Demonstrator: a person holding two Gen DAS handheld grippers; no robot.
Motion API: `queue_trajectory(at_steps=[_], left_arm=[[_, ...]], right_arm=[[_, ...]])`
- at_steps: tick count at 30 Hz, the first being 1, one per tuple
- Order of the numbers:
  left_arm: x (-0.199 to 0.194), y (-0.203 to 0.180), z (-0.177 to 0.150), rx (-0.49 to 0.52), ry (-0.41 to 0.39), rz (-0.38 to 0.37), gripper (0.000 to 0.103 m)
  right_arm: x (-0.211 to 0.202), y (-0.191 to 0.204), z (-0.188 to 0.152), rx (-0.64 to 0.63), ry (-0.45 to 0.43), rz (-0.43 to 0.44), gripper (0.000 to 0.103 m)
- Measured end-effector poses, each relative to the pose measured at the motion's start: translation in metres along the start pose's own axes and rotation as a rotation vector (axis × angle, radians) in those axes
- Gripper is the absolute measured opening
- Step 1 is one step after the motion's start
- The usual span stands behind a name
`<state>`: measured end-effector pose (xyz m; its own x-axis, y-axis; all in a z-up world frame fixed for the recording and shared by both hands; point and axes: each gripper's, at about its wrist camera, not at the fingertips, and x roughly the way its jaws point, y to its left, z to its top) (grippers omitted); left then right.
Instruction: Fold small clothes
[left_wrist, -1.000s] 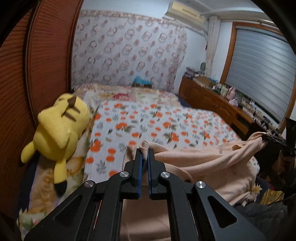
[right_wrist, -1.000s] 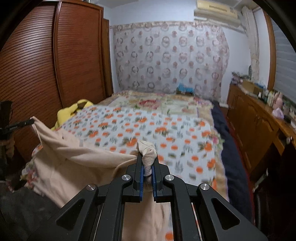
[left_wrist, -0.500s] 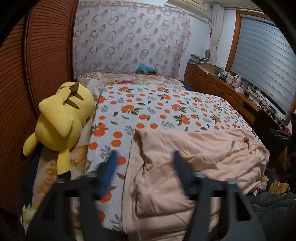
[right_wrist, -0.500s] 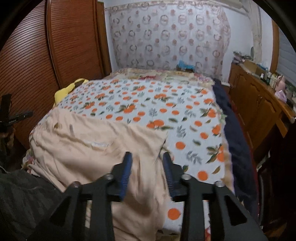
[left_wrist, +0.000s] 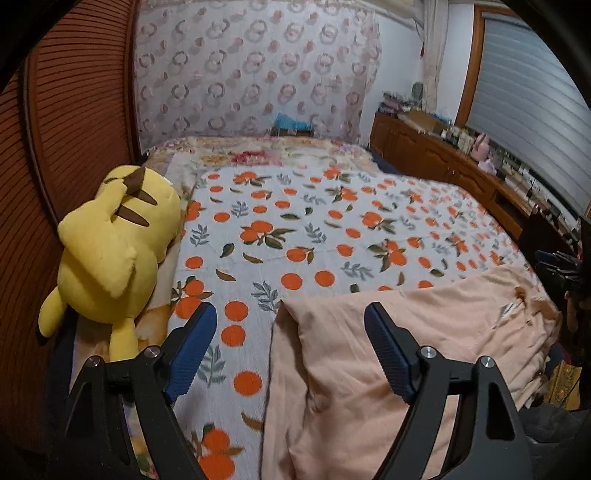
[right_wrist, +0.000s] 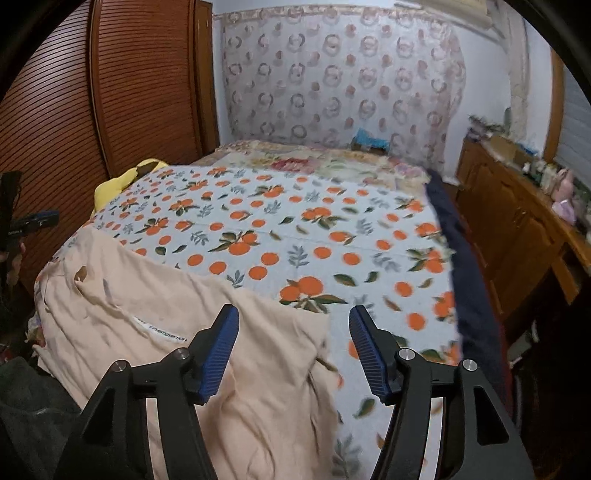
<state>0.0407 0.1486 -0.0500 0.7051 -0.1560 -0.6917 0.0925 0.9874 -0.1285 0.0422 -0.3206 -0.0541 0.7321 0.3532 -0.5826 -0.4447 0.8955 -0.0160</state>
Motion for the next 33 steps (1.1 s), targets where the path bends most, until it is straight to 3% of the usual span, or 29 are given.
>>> queue_trajectory(at_steps=[11, 26, 28, 29, 31, 33], left_arm=[[0.045, 0.003, -0.005, -0.003, 0.117, -0.007, 0.083], [0.060, -0.006, -0.010, 0.027, 0.154, -0.022, 0.077], [0.059, -0.008, -0.011, 0.042, 0.147, -0.024, 0.070], [0.059, -0.009, -0.011, 0.044, 0.147, -0.033, 0.060], [0.058, -0.013, -0.010, 0.053, 0.152, -0.061, 0.045], [0.058, -0.016, -0.010, 0.052, 0.166, -0.113, 0.018]], right_arm=[[0.061, -0.017, 0.002, 0.022, 0.112, -0.013, 0.064], [0.067, -0.013, -0.002, 0.020, 0.136, -0.021, 0.064], [0.066, -0.012, -0.003, 0.013, 0.137, -0.015, 0.064], [0.066, -0.010, -0.003, 0.008, 0.137, -0.010, 0.063], [0.065, -0.007, -0.004, -0.007, 0.135, 0.000, 0.049], [0.064, -0.003, -0.005, -0.022, 0.137, 0.018, 0.025]])
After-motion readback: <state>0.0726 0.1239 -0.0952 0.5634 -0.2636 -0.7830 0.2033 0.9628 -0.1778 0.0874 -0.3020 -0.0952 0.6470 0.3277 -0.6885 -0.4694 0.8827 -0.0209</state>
